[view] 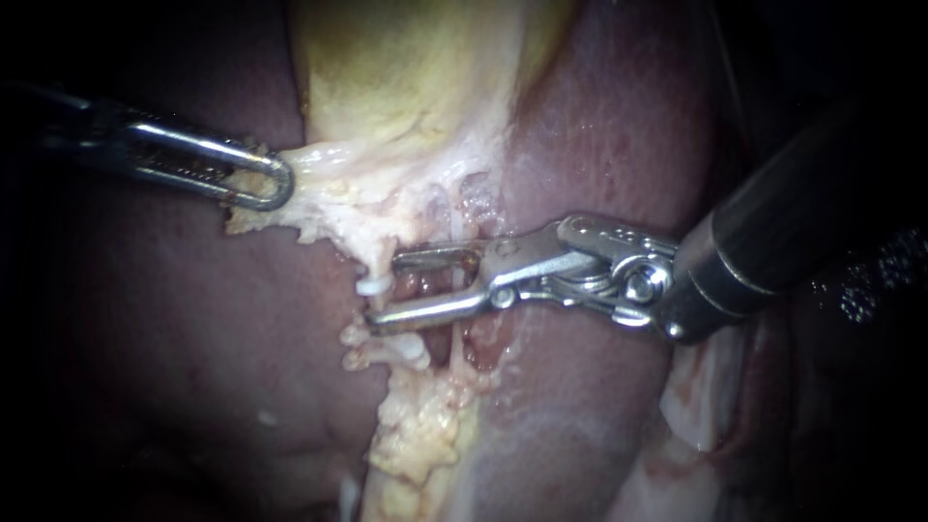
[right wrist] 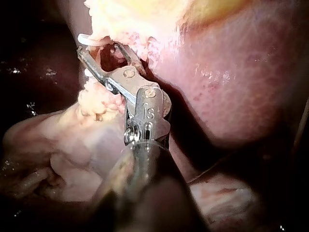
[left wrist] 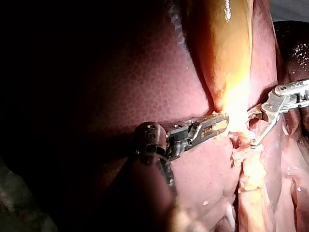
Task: Going back third clip left tube
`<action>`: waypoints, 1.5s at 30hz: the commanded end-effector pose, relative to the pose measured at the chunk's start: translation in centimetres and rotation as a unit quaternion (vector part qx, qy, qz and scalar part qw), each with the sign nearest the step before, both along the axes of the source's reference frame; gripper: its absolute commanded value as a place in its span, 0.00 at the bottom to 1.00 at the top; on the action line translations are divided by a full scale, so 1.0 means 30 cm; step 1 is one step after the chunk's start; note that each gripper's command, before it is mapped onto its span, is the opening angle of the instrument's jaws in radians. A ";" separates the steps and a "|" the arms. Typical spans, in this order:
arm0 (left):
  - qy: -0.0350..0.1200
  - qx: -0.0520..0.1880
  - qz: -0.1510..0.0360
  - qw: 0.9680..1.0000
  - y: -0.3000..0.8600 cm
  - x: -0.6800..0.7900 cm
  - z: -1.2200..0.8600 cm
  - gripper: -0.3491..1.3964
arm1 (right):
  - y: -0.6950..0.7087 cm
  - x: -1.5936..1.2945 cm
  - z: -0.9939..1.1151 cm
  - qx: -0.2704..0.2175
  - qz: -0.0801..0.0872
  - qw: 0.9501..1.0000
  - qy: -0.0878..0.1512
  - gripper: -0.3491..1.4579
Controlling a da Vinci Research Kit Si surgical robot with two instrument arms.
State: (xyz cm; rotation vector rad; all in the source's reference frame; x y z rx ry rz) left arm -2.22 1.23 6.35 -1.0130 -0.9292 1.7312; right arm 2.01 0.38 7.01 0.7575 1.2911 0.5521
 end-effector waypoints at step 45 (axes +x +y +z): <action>0.000 0.000 0.000 1.000 0.0001 -0.0001 0.0002 0.00 | 0.0019 0.0102 0.0099 -0.048 -0.008 0.998 0.026 0.47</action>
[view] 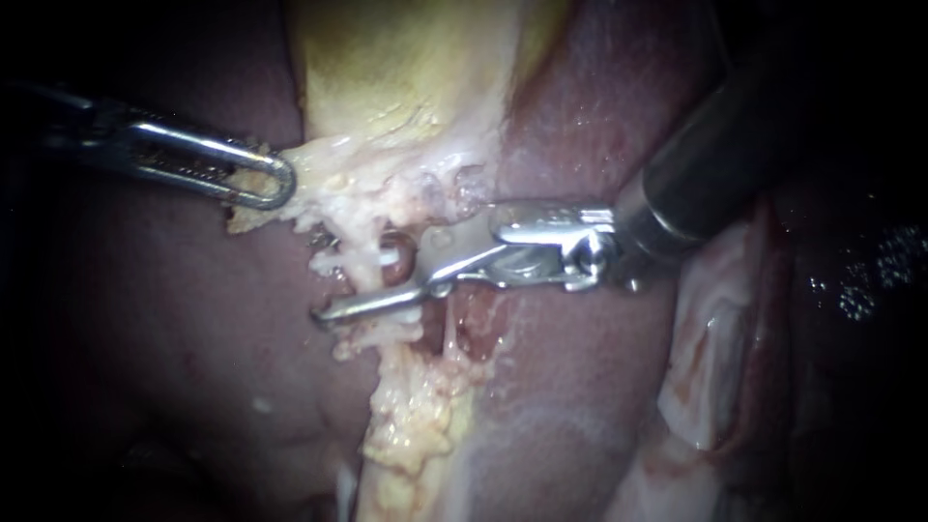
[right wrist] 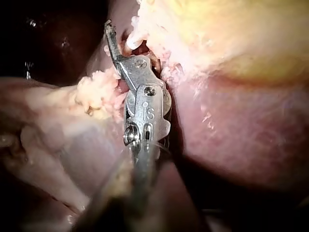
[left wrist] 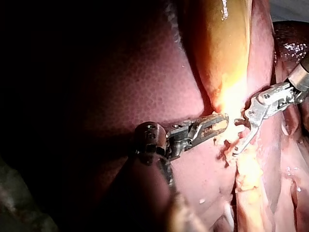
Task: Going back third clip left tube
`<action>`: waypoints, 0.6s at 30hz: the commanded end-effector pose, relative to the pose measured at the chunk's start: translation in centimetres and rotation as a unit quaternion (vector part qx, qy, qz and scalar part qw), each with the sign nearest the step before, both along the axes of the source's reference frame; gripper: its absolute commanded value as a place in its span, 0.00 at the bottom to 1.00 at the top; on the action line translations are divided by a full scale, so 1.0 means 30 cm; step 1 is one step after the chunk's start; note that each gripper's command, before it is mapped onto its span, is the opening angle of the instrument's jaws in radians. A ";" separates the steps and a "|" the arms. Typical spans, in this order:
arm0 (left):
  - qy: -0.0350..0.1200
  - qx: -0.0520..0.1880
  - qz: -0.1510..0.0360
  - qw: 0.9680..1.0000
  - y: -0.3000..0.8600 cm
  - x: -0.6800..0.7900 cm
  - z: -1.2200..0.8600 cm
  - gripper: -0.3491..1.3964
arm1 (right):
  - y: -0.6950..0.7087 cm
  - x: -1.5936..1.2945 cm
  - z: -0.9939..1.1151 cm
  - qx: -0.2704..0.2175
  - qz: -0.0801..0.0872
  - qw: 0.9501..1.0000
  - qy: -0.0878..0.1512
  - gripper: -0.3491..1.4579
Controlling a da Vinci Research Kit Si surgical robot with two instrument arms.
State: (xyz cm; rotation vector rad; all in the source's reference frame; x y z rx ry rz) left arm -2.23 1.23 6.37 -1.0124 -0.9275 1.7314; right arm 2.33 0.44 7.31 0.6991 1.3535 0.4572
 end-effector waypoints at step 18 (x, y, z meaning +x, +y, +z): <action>-0.001 0.000 0.001 1.000 -0.0001 0.0006 -0.0005 0.00 | -0.0044 -0.0259 -0.0101 -0.070 -0.001 0.998 0.005 0.47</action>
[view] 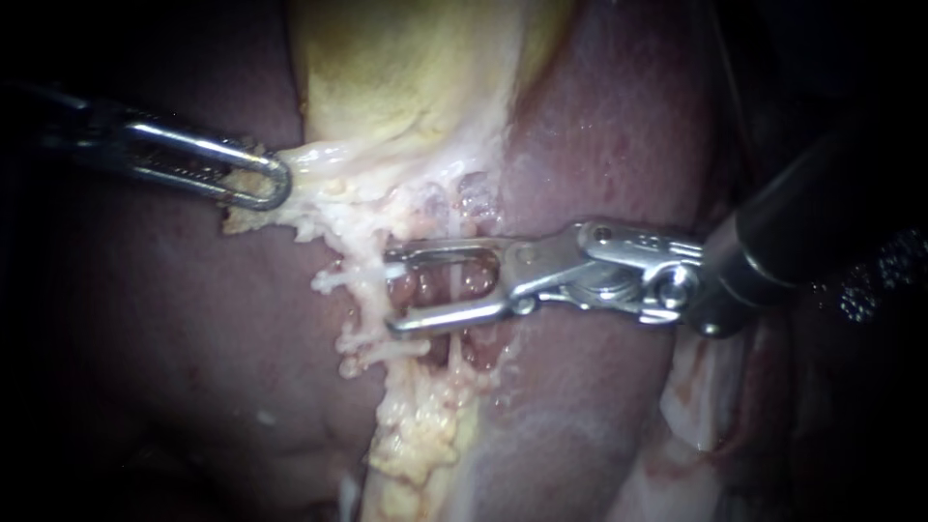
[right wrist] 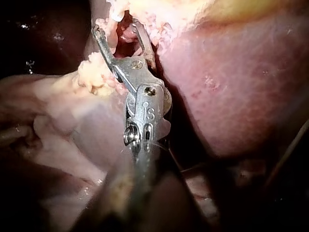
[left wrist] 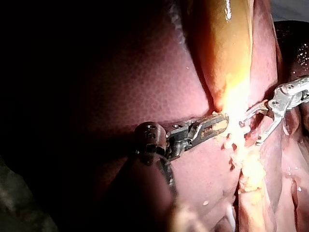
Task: Going back third clip left tube
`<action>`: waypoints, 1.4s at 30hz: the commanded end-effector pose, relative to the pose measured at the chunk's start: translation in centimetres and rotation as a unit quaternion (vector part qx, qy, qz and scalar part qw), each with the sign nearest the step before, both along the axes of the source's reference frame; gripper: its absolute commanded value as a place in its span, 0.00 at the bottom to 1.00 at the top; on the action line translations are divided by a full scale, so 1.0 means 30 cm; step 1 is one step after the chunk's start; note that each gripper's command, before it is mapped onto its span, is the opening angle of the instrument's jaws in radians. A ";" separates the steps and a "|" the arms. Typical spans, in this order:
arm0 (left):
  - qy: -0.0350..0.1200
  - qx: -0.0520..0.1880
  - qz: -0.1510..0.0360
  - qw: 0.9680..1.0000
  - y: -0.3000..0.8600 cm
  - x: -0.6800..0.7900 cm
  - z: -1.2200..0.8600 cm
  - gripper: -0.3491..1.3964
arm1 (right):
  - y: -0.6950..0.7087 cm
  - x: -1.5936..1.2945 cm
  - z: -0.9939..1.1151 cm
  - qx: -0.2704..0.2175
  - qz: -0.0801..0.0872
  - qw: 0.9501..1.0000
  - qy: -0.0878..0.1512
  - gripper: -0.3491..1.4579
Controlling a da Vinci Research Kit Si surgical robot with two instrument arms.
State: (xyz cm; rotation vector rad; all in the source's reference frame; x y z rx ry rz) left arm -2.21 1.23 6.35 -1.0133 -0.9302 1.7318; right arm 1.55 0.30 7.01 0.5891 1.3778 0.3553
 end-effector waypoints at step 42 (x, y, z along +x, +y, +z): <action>0.002 -0.004 -0.001 1.000 -0.0024 -0.0082 0.0073 0.00 | 0.0003 -0.0347 -0.0162 -0.070 -0.009 0.997 0.015 0.47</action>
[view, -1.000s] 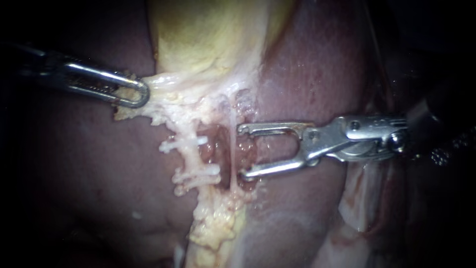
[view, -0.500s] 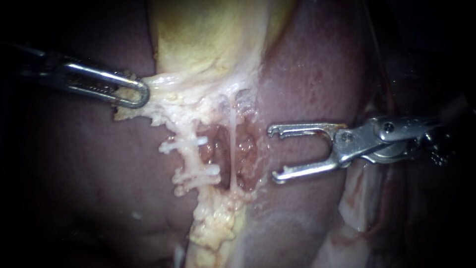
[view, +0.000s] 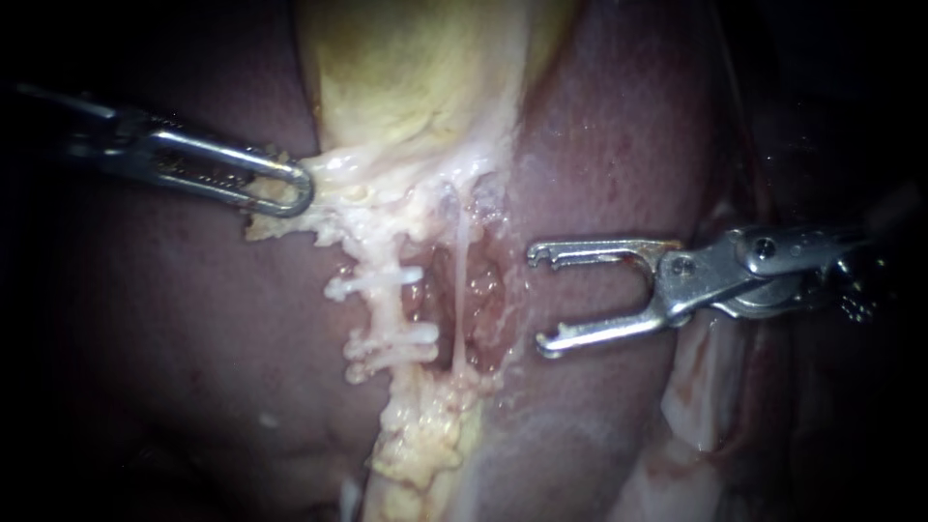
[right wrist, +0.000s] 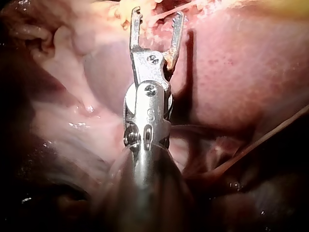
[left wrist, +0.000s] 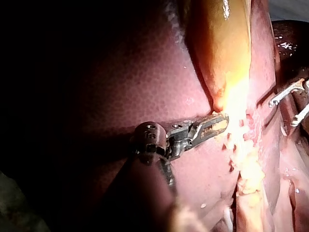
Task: Going back third clip left tube
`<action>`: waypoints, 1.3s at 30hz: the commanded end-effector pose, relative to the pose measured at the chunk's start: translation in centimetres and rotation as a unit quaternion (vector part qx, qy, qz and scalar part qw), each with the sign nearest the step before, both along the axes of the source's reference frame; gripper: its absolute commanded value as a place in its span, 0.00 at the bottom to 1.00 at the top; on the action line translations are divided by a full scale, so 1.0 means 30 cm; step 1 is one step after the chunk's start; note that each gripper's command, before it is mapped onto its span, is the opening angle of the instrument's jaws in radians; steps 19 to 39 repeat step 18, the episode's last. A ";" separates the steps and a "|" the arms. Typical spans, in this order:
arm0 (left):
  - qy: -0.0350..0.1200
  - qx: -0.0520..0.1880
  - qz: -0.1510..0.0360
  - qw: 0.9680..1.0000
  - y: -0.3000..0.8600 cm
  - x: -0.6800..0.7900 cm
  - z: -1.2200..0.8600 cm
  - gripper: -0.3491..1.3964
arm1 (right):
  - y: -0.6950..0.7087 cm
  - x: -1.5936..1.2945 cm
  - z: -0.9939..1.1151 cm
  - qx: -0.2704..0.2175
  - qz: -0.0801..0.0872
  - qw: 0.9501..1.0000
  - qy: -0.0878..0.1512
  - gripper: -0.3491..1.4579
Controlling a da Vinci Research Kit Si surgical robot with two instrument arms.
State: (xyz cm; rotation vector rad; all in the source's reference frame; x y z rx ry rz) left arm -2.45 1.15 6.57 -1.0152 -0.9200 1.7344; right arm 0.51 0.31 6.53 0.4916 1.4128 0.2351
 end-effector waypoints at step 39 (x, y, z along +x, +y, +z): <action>-0.002 -0.001 0.005 1.000 -0.0012 -0.0042 0.0048 0.00 | -0.0006 0.0000 -0.0008 0.000 0.000 1.000 0.000 0.47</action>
